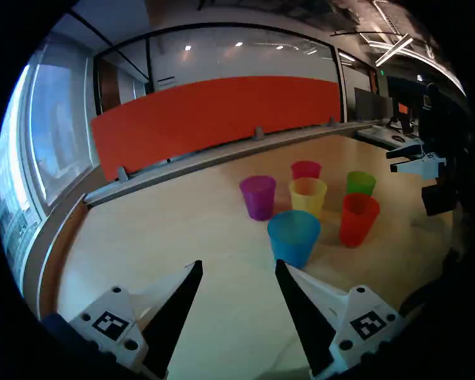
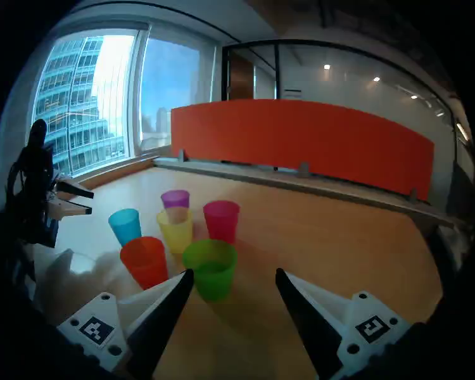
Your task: Pour water
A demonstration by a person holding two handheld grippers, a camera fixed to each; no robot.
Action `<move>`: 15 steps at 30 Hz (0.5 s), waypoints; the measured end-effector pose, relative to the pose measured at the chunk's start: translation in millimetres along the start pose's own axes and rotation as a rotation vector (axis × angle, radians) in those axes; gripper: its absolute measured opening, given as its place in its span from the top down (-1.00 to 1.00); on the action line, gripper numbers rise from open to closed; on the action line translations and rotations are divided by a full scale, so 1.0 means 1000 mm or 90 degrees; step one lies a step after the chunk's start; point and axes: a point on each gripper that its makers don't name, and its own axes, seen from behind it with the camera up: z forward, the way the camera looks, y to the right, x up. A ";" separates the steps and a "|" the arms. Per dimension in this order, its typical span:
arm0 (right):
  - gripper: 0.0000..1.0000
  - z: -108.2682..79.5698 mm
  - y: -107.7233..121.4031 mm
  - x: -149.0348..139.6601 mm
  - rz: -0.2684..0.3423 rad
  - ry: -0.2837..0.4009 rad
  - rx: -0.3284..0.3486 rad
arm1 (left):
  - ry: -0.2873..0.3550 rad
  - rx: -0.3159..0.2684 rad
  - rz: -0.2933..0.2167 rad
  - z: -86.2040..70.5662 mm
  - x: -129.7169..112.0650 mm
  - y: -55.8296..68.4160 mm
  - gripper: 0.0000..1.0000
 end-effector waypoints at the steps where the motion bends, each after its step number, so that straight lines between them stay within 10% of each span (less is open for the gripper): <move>1: -1.00 -0.001 0.003 0.005 0.001 0.012 -0.012 | 0.012 0.010 -0.007 -0.002 0.003 -0.003 -0.70; 15: -0.99 -0.015 0.050 0.067 -0.001 0.167 -0.202 | 0.187 0.139 -0.069 -0.034 0.053 -0.040 -0.70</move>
